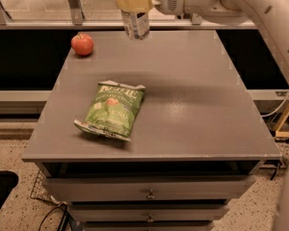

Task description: Move blue plastic bottle near apple

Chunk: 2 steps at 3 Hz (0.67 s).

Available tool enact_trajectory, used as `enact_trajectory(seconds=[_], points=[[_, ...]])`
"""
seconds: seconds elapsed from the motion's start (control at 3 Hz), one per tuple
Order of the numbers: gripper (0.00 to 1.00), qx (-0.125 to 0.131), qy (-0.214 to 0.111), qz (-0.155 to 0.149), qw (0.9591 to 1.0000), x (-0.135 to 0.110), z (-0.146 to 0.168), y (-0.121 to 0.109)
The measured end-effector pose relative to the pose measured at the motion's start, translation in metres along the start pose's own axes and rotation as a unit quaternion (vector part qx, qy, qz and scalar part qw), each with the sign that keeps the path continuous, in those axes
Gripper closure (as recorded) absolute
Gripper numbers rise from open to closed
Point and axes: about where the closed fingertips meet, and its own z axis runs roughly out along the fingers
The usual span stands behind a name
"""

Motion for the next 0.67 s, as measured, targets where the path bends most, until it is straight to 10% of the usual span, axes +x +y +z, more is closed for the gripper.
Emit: enact_trajectory(seconds=[0.67], points=[[1.0,-0.073,-0.001,0.051,0.996,0.034,0.146,0.001]])
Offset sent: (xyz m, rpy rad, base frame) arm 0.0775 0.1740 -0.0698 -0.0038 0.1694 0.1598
